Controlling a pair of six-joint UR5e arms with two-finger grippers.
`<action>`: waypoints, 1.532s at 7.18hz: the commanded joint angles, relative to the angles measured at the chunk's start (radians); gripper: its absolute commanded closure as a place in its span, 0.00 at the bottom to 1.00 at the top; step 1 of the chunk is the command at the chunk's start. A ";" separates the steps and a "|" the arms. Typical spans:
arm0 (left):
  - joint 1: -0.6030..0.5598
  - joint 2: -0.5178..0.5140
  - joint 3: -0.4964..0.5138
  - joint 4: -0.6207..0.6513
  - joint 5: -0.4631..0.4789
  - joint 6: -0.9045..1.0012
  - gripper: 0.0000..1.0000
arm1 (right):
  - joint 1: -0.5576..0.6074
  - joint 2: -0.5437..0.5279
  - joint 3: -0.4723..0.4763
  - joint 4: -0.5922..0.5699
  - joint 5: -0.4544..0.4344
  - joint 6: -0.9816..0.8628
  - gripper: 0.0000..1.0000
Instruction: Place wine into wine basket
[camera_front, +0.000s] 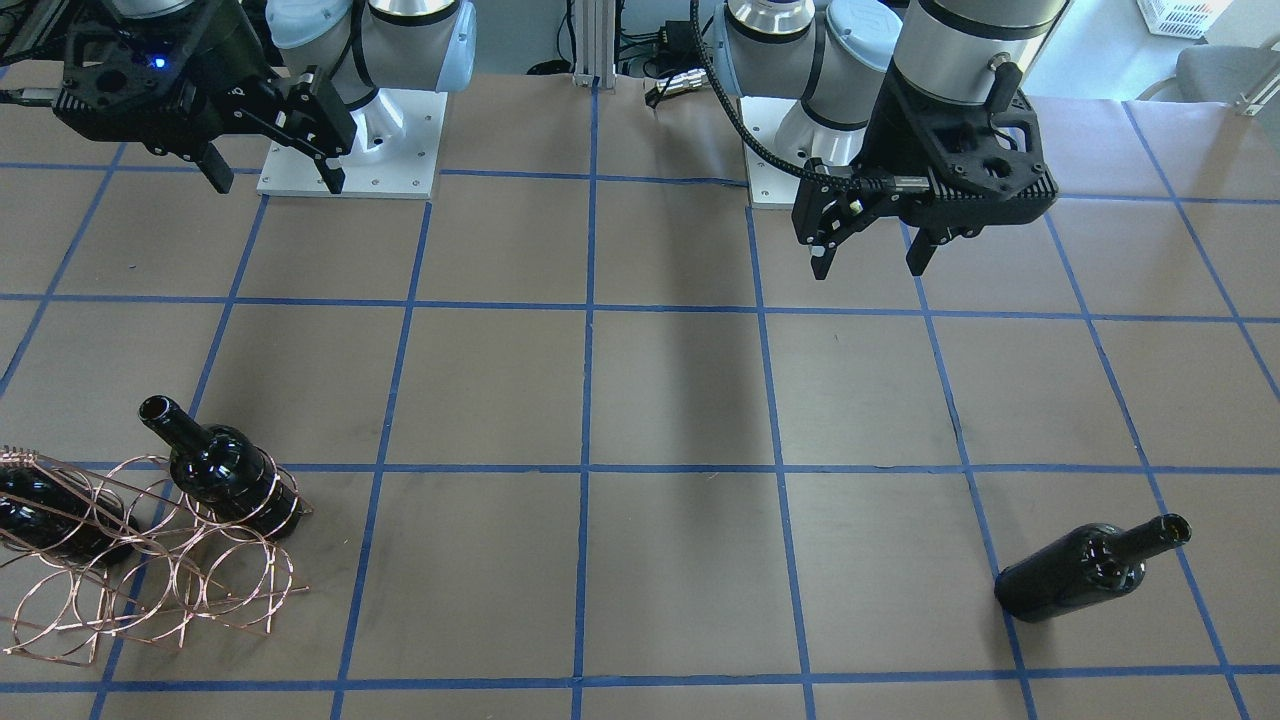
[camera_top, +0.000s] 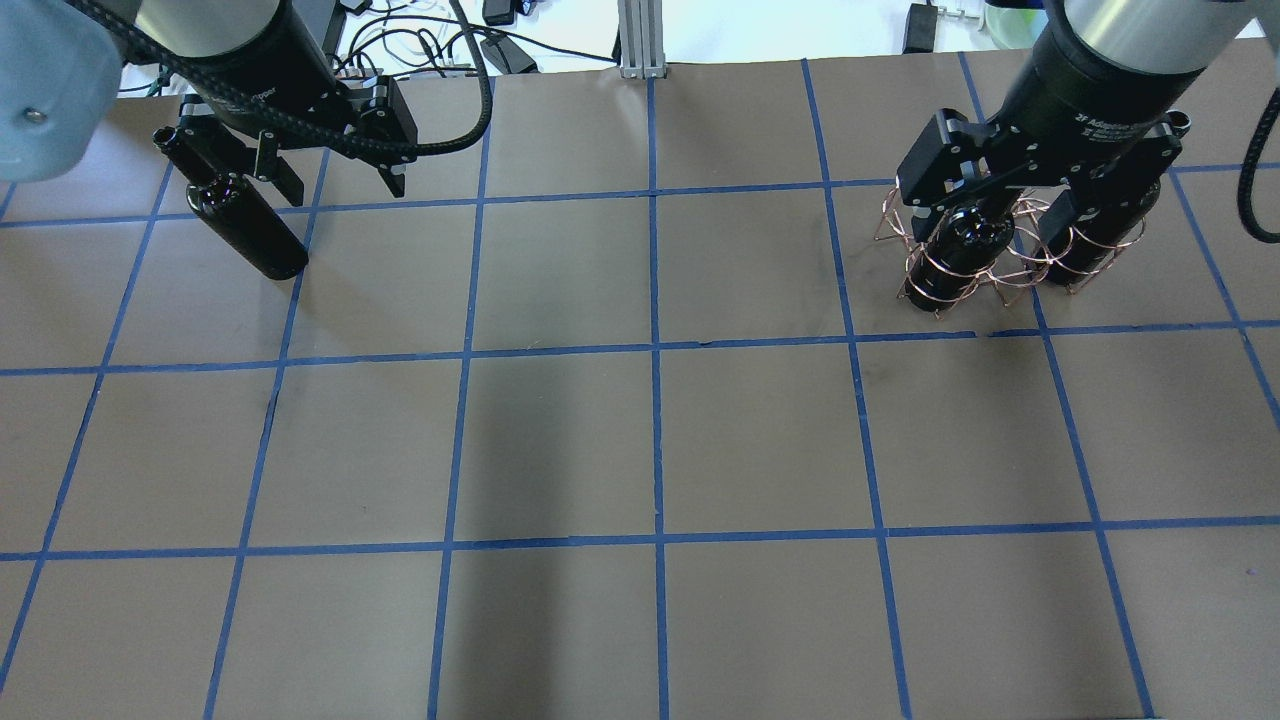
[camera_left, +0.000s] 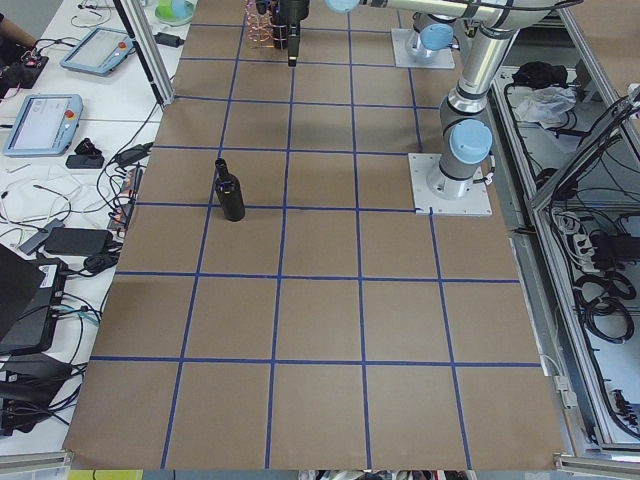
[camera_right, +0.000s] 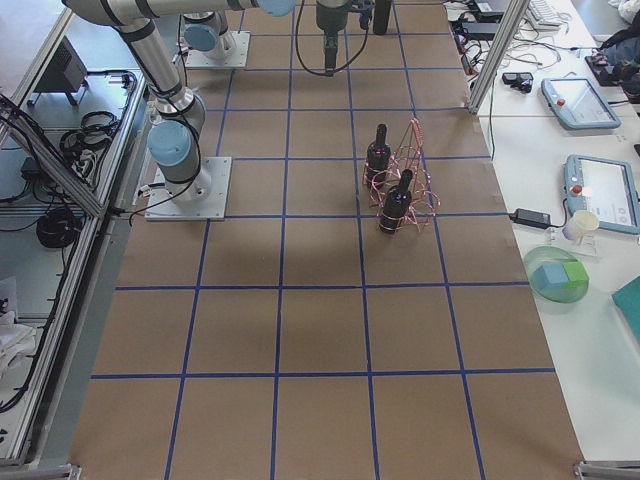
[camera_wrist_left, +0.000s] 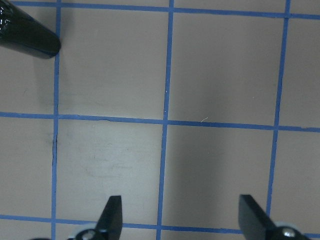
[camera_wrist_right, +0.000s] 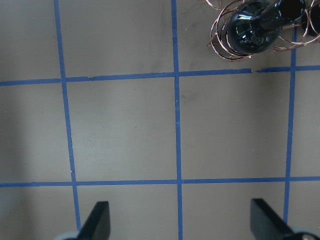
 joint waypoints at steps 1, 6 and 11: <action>0.001 0.003 -0.008 0.001 0.005 0.001 0.04 | 0.000 -0.001 0.000 0.002 0.000 -0.003 0.00; 0.144 0.002 -0.009 0.007 -0.004 0.081 0.00 | 0.000 -0.001 0.000 -0.002 -0.002 -0.003 0.00; 0.434 -0.105 -0.121 0.328 -0.062 0.526 0.00 | 0.000 0.004 0.000 -0.007 -0.008 -0.006 0.00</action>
